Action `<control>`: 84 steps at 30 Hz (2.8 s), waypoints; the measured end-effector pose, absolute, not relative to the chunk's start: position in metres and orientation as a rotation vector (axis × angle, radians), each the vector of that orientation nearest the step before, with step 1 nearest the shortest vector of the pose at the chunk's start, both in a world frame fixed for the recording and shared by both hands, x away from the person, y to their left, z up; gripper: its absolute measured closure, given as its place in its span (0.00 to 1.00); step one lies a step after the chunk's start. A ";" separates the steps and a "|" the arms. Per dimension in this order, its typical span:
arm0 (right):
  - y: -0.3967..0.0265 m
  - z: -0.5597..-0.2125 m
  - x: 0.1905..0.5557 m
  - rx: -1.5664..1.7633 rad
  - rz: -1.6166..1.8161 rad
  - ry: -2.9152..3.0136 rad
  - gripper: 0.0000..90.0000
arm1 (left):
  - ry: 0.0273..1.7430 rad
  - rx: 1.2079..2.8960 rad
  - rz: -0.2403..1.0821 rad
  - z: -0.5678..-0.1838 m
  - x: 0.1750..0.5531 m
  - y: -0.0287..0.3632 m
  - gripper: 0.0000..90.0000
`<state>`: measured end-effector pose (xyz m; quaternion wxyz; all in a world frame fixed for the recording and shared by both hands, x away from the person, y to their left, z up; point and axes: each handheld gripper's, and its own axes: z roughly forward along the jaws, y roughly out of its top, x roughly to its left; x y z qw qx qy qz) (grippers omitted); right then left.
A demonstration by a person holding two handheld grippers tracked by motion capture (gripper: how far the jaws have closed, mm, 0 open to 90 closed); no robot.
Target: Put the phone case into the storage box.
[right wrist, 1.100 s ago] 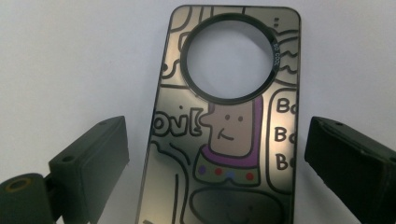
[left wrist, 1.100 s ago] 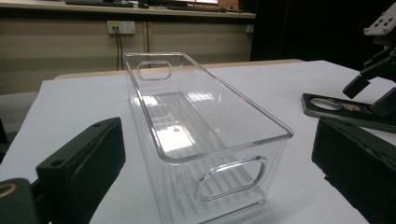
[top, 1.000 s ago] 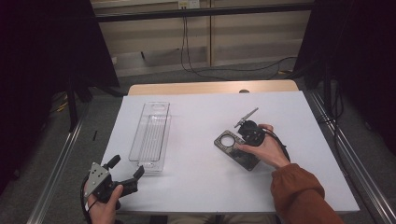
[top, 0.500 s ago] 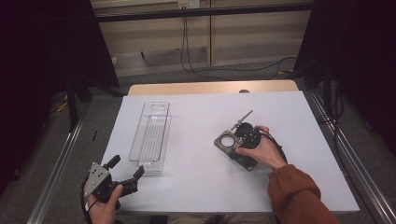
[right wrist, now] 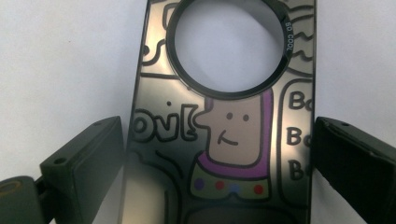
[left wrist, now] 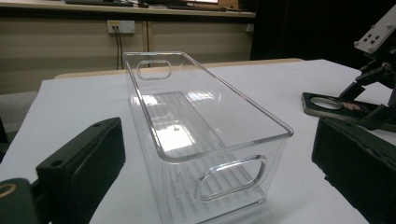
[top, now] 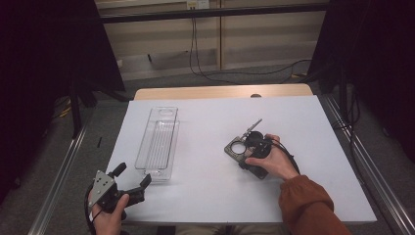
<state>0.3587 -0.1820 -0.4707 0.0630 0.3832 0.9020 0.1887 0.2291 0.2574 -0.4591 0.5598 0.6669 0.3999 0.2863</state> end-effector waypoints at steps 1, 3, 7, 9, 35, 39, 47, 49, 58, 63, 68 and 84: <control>-0.182 -0.471 0.359 1.154 0.569 2.726 0.05 | 0.940 1.578 0.677 -0.459 0.229 0.258 0.03; -0.183 -0.470 0.360 1.147 0.571 2.727 0.07 | 0.936 1.581 0.675 -0.459 0.229 0.258 0.03; -0.182 -0.468 0.360 1.155 0.544 2.728 0.11 | 0.941 1.573 0.675 -0.459 0.229 0.258 0.03; -0.183 -0.468 0.360 1.146 0.556 2.724 0.12 | 0.940 1.578 0.677 -0.459 0.229 0.258 0.03; -0.182 -0.462 0.357 1.157 0.586 2.710 0.14 | 0.948 1.571 0.677 -0.459 0.229 0.258 0.03; -0.185 -0.458 0.355 1.166 0.612 2.692 0.14 | 0.943 1.573 0.675 -0.459 0.229 0.258 0.03; -0.191 -0.446 0.350 1.182 0.690 2.645 0.14 | 0.952 1.578 0.681 -0.459 0.229 0.258 0.03; -0.193 -0.444 0.349 1.174 0.721 2.637 0.14 | 0.952 1.578 0.681 -0.459 0.229 0.258 0.03; -0.198 -0.436 0.344 1.144 0.809 2.582 0.14 | 0.950 1.568 0.679 -0.459 0.229 0.258 0.03; -0.203 -0.437 0.343 1.139 0.893 2.549 0.14 | 0.953 1.561 0.670 -0.459 0.229 0.258 0.03; -0.205 -0.437 0.339 1.128 0.958 2.532 0.14 | 0.955 1.557 0.672 -0.459 0.229 0.258 0.03; -0.213 -0.439 0.329 1.059 1.124 2.438 0.14 | 0.942 1.564 0.666 -0.458 0.229 0.257 0.03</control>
